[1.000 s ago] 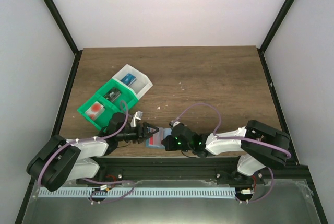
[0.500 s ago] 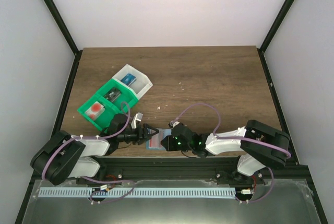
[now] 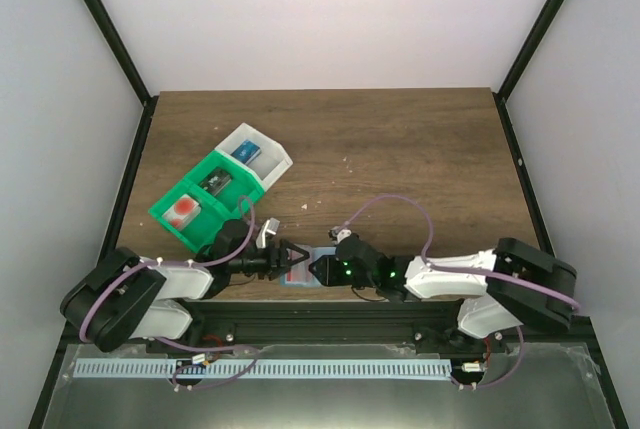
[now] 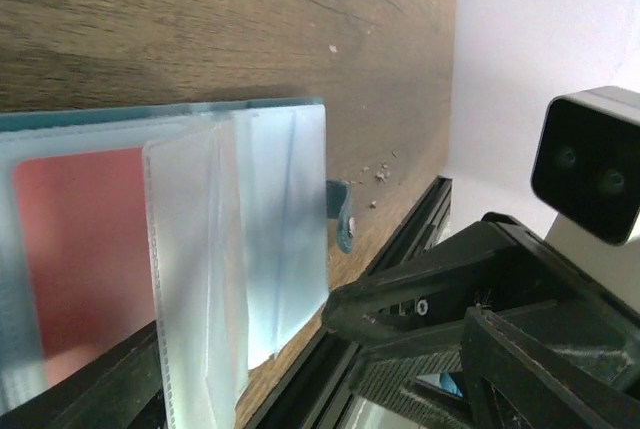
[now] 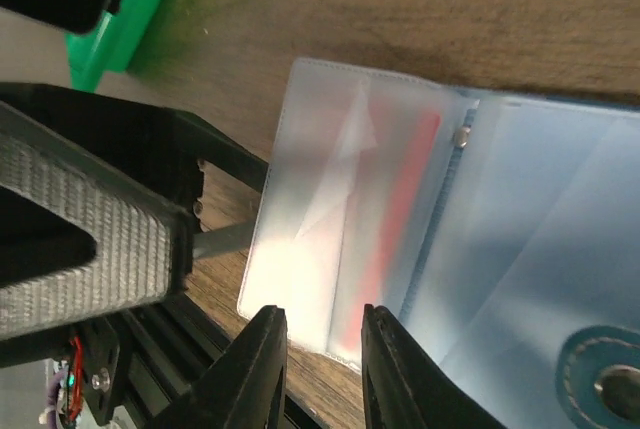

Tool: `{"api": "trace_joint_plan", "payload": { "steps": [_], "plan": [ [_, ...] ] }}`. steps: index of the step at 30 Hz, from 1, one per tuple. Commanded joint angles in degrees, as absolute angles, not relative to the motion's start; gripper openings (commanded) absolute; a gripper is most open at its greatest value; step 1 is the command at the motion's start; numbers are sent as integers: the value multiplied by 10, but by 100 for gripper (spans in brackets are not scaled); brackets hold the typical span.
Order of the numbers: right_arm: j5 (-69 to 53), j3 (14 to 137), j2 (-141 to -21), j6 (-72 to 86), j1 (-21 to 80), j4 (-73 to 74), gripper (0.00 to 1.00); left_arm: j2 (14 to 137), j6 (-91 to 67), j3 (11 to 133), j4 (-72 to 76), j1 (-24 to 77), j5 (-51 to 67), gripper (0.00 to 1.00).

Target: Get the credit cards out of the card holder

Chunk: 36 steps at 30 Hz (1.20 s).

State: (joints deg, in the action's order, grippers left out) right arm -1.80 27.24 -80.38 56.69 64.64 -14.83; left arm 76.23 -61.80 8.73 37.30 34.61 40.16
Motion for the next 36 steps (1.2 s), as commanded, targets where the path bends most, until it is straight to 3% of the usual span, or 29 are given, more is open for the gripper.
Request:
{"api": "trace_joint_plan", "payload": {
  "steps": [1,17,36],
  "plan": [
    [32,246,-757,587,644,-129,23,764,-630,105,394,362,401,75],
    [115,177,-600,620,644,-99,24,768,-656,141,403,404,375,75],
    [108,186,-600,603,644,-103,25,823,-656,161,435,431,388,76]
  ]
}}
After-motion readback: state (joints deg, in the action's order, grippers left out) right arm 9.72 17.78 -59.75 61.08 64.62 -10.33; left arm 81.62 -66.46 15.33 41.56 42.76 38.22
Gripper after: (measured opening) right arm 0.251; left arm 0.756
